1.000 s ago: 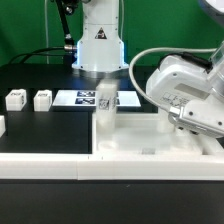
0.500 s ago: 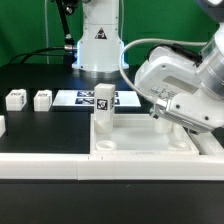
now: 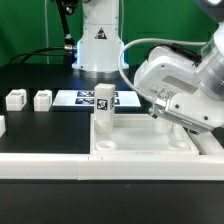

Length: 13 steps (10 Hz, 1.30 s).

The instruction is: Assemble square table

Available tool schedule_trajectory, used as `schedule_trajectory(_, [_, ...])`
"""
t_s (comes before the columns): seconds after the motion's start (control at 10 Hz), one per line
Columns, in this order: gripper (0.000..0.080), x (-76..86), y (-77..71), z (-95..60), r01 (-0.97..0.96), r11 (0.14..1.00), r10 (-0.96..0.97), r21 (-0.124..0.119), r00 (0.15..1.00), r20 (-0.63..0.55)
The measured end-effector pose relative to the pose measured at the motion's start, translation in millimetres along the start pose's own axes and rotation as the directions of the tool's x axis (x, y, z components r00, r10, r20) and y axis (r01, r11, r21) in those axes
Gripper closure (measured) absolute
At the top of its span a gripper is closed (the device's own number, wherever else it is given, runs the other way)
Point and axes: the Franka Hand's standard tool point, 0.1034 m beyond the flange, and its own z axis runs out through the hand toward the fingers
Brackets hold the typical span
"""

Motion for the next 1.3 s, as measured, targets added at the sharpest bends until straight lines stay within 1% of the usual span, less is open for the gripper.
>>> schedule_trajectory(0.2, [0.0151, 0.0, 0.0, 0.0, 0.0, 1.0, 0.0, 0.0, 1.0, 0.0])
schedule_trajectory(0.3, [0.0151, -0.2, -2.3, -4.6, 0.003, 1.0, -0.003, -0.004, 1.0, 0.0])
schedule_trajectory(0.4, [0.0151, 3.2, -21.2, -26.9, -0.016, 1.0, 0.016, -0.003, 1.0, 0.023])
schedule_trajectory(0.5, [0.0151, 14.8, -45.3, -43.7, -0.037, 0.999, 0.037, 0.007, 0.998, 0.042])
schedule_trajectory(0.6, [0.0151, 27.9, -69.7, -48.4, -0.067, 0.998, 0.066, 0.021, 0.997, 0.041])
schedule_trajectory(0.7, [0.0151, 32.8, -94.4, -50.1, -0.06, 0.998, 0.059, 0.028, 0.997, 0.042])
schedule_trajectory(0.8, [0.0151, 36.9, -123.9, -45.2, -0.088, 0.996, 0.087, 0.023, 0.995, 0.049])
schedule_trajectory(0.9, [0.0151, 35.3, -141.7, -33.0, -0.197, 0.98, 0.197, 0.009, 0.979, 0.056])
schedule_trajectory(1.0, [0.0151, 36.5, -140.2, -30.2, -0.259, 0.966, 0.259, 0.011, 0.965, 0.046])
schedule_trajectory(1.1, [0.0151, 36.7, -137.5, -30.9, -0.32, 0.947, 0.319, 0.009, 0.947, 0.049])
schedule_trajectory(1.3, [0.0151, 36.5, -137.9, -30.0, -0.427, 0.904, 0.427, 0.004, 0.903, 0.048])
